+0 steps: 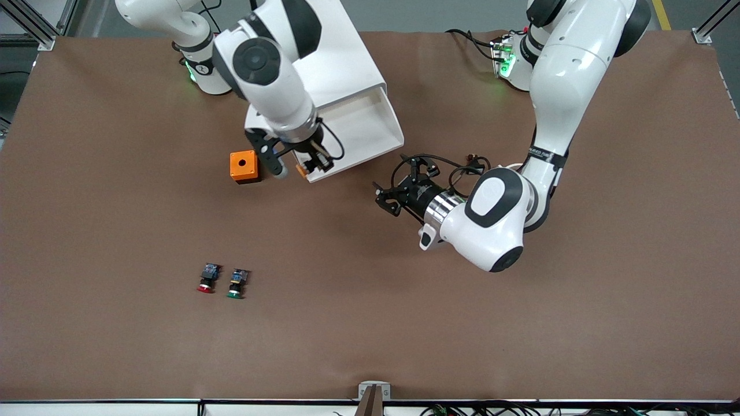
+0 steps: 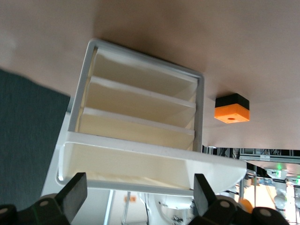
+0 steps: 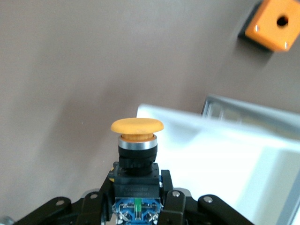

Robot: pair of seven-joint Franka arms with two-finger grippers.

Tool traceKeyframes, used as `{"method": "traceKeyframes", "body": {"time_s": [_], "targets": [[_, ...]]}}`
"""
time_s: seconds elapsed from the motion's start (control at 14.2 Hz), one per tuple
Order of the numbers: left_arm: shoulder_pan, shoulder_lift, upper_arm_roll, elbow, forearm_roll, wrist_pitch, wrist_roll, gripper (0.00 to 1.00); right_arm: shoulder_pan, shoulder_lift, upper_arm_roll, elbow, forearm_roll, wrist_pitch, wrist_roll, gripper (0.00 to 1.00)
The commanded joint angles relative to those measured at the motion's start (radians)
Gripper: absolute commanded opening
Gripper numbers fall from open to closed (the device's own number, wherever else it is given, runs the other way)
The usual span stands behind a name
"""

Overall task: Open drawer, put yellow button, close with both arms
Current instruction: 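Carry the yellow button over the open drawer and lower it in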

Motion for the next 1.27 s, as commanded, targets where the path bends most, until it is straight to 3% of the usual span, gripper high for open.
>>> {"method": "traceKeyframes", "body": {"time_s": [0.0,0.56,1.06,1.2], "targets": [[0.004,-0.048,0.004,-0.017,0.062,0.045,0.084,1.00,0.073,-0.024,-0.017,-0.033,0.017,0.042,0.125,0.00],[-0.013,-0.156,0.004,-0.025,0.215,0.255,0.158,1.00,0.146,-0.018,-0.018,-0.085,0.004,0.088,0.253,0.00],[-0.013,-0.160,-0.004,-0.025,0.280,0.276,0.151,1.00,0.157,0.015,-0.018,-0.094,-0.010,0.121,0.291,0.02],[-0.013,-0.170,-0.004,-0.025,0.285,0.276,0.153,1.00,0.161,0.028,-0.018,-0.093,-0.010,0.121,0.291,0.08]]}}
